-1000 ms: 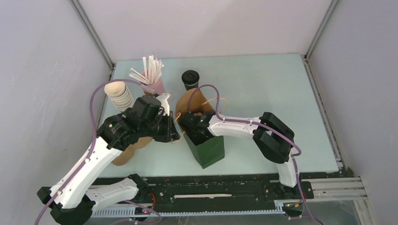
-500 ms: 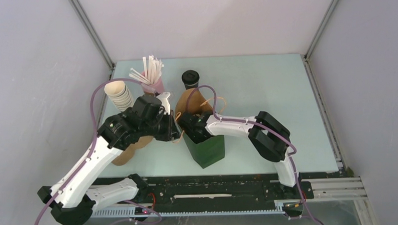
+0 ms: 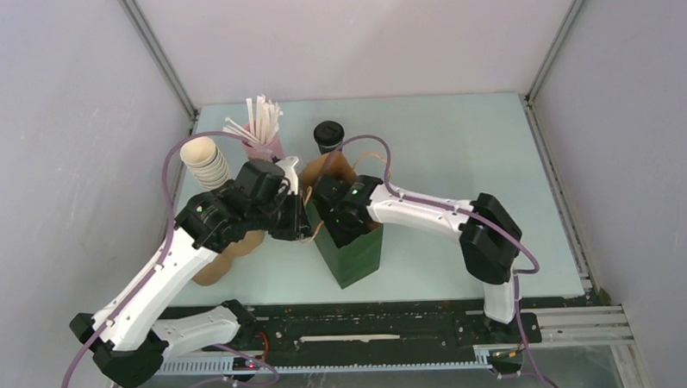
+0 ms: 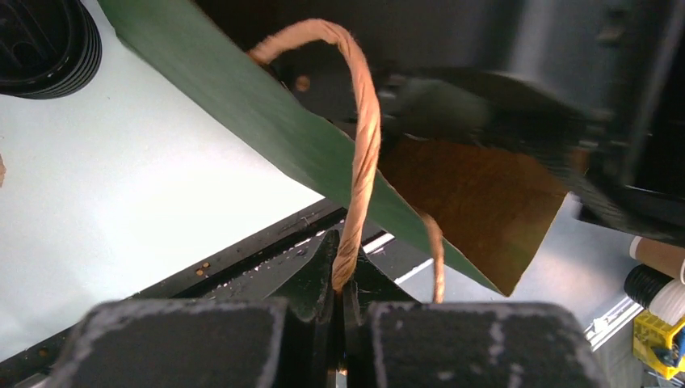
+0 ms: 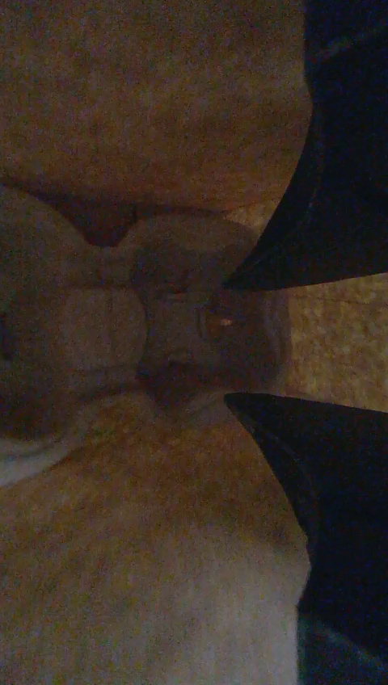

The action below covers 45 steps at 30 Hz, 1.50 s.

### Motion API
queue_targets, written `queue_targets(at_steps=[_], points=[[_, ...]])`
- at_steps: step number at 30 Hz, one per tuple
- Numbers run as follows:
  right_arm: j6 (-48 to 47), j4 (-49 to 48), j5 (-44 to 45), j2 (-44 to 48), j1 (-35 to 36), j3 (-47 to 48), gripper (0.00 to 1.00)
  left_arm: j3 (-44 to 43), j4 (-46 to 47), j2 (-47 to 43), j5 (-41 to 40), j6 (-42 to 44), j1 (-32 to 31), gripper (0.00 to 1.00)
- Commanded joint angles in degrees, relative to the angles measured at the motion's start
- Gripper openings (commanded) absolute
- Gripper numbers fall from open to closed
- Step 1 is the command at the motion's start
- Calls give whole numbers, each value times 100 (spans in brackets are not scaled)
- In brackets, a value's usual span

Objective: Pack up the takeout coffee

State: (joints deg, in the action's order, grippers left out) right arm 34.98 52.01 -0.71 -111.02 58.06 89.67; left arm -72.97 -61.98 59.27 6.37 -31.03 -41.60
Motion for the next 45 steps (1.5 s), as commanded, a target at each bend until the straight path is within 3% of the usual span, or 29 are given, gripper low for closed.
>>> queue_targets(at_steps=[1, 10, 19, 23, 26, 32, 37, 42, 45], points=[[-85, 407, 297, 529, -204, 406, 59, -588, 39, 149, -51, 89, 30, 0], [-349, 642, 581, 1214, -741, 935, 59, -1935, 43, 1077, -123, 312, 212, 0], [-463, 76, 603, 2354, -1270, 555, 59, -5558, -464, 3357, 247, 580, 321, 0], [-594, -309, 238, 2744, -1576, 175, 59, -6573, -221, 3998, 761, 354, 311, 0], [-879, -451, -64, 2924, -1690, 109, 60, -6381, 237, 4048, 1169, 160, 271, 0], [-1420, -326, 71, 3474, -1971, 39, 66, -4832, 1373, 3721, 1624, -513, 50, 0], [-1493, 106, -283, 3820, -2646, 337, 70, -4769, 1281, 3854, 1627, -580, -33, 0], [-1331, -3, -659, 4173, -2582, 336, 73, -3484, 1096, 3071, 1157, -178, -24, 0], [-1204, -153, -729, 4349, -2447, 164, 73, -2940, 1184, 2778, 1338, -141, -46, 0]])
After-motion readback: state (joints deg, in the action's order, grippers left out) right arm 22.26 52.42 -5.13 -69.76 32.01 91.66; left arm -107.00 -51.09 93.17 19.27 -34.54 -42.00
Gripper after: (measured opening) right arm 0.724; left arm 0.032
